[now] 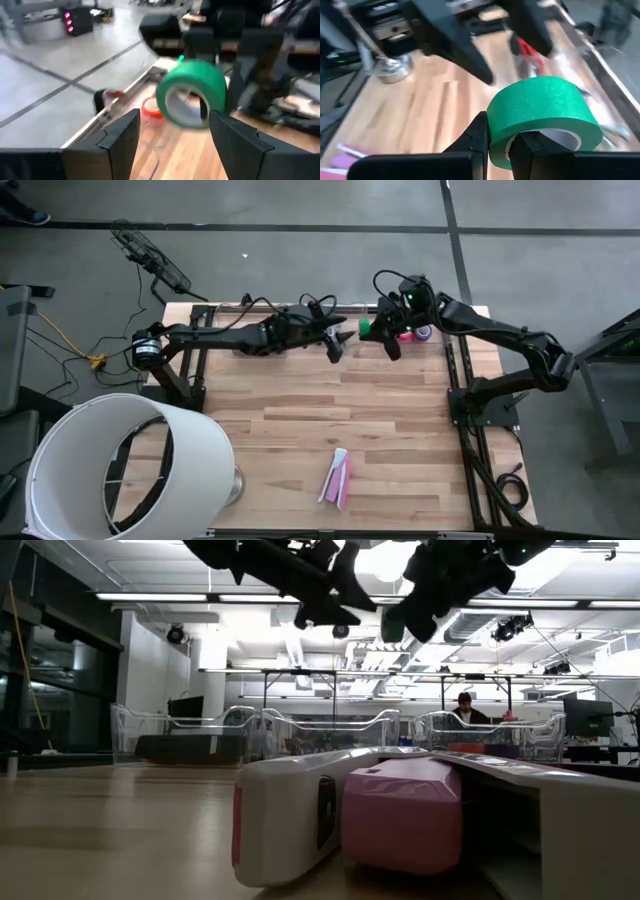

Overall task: Pick and place Stapler, Stapler remover, tape
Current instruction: Put the green tape into the right transparent bin

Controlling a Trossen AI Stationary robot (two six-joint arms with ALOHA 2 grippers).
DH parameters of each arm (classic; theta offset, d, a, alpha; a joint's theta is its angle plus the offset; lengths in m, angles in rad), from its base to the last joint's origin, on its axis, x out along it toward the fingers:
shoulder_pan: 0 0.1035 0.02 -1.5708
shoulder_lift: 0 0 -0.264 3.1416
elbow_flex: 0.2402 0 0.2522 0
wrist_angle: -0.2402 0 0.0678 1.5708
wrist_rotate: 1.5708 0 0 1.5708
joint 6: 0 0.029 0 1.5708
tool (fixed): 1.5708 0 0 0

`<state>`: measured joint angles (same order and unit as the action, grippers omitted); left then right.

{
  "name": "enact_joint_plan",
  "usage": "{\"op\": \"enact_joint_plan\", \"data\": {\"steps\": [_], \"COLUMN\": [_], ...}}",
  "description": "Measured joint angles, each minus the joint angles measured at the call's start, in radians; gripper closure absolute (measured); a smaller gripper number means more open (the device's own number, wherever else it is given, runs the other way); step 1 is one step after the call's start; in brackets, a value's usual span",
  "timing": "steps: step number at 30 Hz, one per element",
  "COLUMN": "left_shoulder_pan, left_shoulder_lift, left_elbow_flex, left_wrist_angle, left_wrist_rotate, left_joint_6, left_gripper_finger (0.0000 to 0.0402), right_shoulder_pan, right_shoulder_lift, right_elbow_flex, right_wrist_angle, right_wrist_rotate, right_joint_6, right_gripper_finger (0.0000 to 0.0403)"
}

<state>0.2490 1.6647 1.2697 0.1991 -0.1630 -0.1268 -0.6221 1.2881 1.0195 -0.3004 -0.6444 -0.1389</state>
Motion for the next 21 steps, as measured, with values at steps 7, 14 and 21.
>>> {"op": "enact_joint_plan", "data": {"steps": [7,14,21], "left_shoulder_pan": [0.001,0.000,0.000], "left_shoulder_lift": [-0.001,-0.001,-0.001], "left_elbow_flex": [0.000,0.000,0.000], "left_wrist_angle": [-0.097,-0.091,-0.090], "left_wrist_rotate": [-0.158,-0.188,-0.188], "left_joint_6": [-0.009,-0.012,-0.034], "left_gripper_finger": [0.0167,0.0167,0.0167], "right_shoulder_pan": [-0.082,-0.180,-0.257], "right_shoulder_lift": [0.000,0.000,0.000], "right_elbow_flex": [0.000,-0.001,-0.001], "right_wrist_angle": [-0.099,-0.190,-0.333], "right_wrist_rotate": [0.182,0.388,0.532], "right_joint_6": [0.053,0.164,0.167], "right_gripper_finger": [0.0367,0.0367,0.0367]}}
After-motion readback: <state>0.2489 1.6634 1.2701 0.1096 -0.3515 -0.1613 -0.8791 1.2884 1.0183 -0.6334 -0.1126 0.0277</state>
